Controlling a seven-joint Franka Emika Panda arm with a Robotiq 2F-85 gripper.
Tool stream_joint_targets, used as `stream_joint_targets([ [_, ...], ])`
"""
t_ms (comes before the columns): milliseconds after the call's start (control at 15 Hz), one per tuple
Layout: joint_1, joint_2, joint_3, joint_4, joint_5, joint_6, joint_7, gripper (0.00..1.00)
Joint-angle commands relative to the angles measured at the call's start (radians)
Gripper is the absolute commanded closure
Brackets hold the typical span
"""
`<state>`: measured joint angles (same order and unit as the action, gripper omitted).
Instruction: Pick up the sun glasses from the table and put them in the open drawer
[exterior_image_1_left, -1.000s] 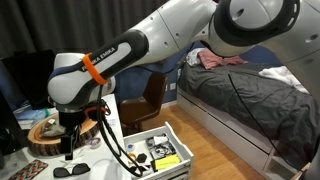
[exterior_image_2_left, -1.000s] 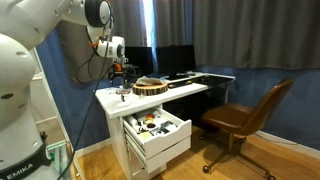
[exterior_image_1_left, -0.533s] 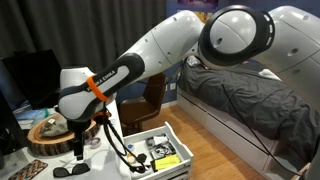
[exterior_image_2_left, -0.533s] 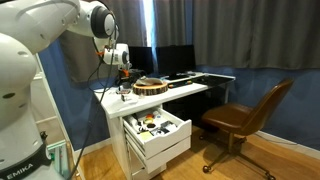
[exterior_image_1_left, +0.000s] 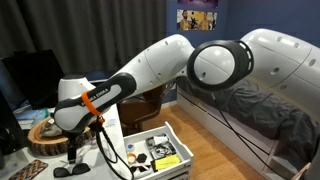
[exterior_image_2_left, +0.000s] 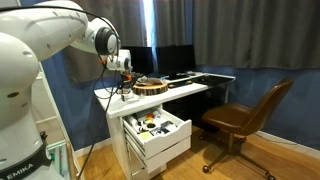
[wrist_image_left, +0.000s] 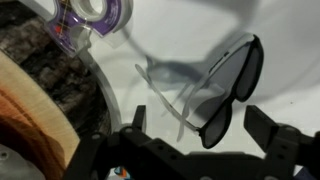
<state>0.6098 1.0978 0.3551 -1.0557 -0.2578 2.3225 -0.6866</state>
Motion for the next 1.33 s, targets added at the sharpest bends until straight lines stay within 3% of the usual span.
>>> stream_joint_targets([
  [0,0.041,0.116,-0.007,0.177,-0.006,-0.018,-0.024,0.00],
  [533,0.081,0.256,-0.014,0.355,-0.006,-0.065,-0.031,0.00],
  [667,0.095,0.255,-0.047,0.355,0.033,-0.058,-0.041,0.01],
  [733,0.099,0.260,-0.053,0.364,0.035,-0.064,-0.043,0.25],
  [867,0.107,0.265,-0.063,0.379,0.038,-0.080,-0.041,0.30],
  [1133,0.119,0.259,-0.062,0.416,0.064,-0.145,-0.040,0.60],
  [1267,0.105,0.228,-0.034,0.378,0.040,-0.165,-0.020,0.74],
])
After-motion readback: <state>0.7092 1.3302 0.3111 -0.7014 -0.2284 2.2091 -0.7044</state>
